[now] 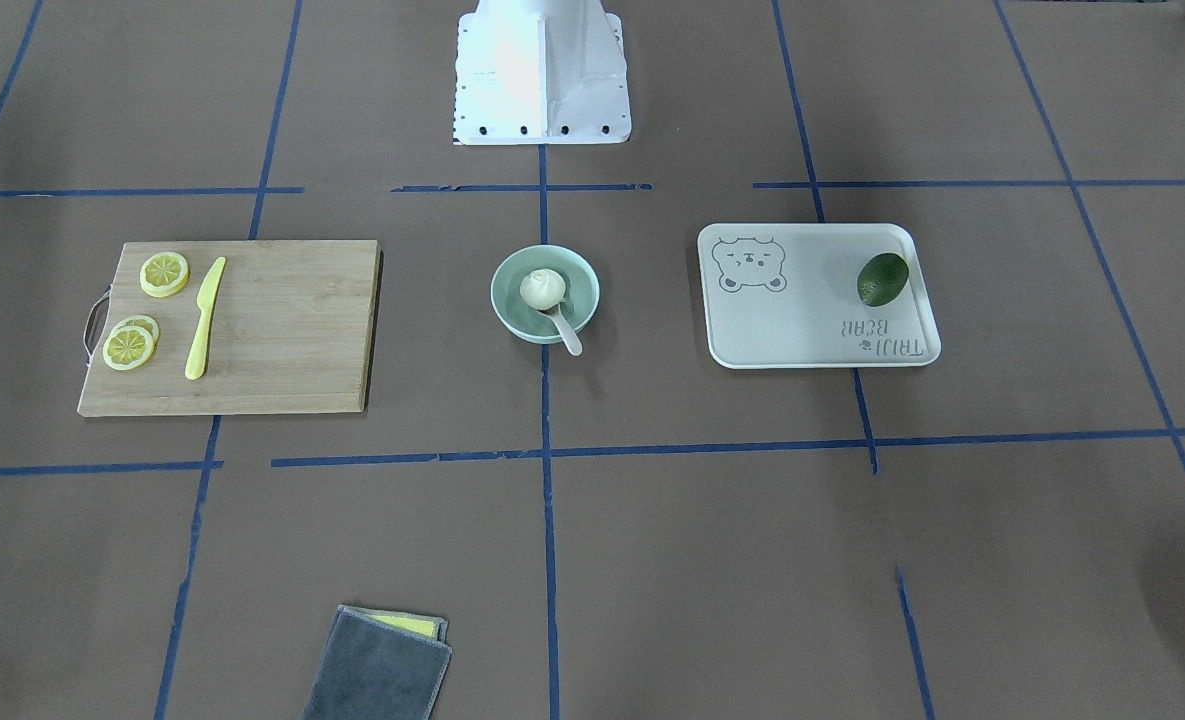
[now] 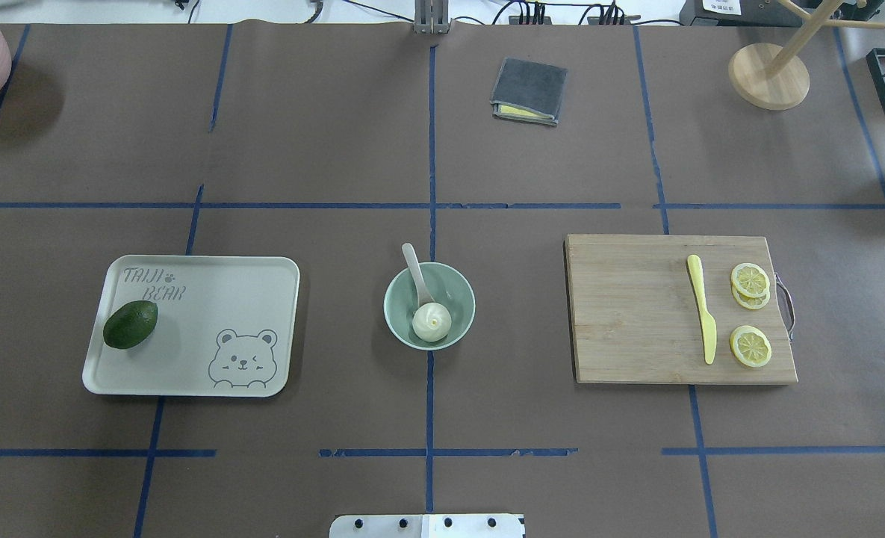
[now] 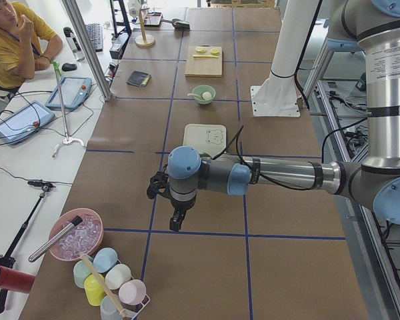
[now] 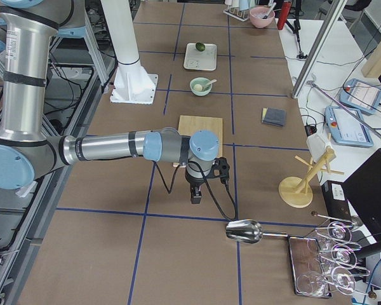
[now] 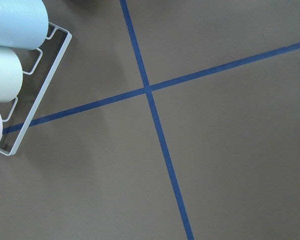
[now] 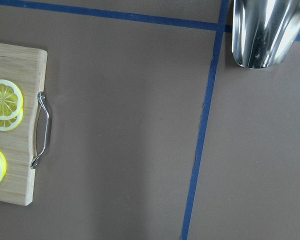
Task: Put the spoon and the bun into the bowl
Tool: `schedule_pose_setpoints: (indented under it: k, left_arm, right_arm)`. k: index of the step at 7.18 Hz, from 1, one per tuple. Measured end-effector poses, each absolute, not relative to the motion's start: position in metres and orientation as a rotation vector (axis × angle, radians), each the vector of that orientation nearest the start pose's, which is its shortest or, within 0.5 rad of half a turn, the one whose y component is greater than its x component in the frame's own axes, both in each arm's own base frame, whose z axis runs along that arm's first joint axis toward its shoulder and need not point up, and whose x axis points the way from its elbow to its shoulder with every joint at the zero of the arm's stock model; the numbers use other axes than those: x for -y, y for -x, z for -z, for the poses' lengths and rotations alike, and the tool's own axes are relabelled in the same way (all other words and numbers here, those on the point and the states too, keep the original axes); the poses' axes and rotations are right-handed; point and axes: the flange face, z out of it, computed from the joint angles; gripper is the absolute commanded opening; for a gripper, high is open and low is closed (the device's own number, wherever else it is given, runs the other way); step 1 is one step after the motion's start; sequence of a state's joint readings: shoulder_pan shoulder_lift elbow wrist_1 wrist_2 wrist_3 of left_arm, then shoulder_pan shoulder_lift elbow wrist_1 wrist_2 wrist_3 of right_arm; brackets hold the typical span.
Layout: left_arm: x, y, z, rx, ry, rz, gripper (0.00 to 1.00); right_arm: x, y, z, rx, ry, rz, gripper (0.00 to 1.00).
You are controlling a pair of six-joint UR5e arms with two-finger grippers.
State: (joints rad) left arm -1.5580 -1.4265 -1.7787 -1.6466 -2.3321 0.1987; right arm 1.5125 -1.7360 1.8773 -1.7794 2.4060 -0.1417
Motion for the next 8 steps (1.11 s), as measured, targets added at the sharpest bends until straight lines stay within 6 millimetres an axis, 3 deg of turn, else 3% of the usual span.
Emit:
schedule_pose_setpoints:
  k: [5,8]
  left_arm:
    - [0.463,0.059,-0.593,-0.737,-0.228,-0.271,1.0]
    - [0.461,0.059,-0.592,-0.735,-0.229,-0.271,1.0]
  right_arm:
    - [0.421,-0.034,-0.592,0.846,0.012,0.162,1.0]
    - [0.421,-0.034,-0.593,0.847,0.013,0.162,1.0]
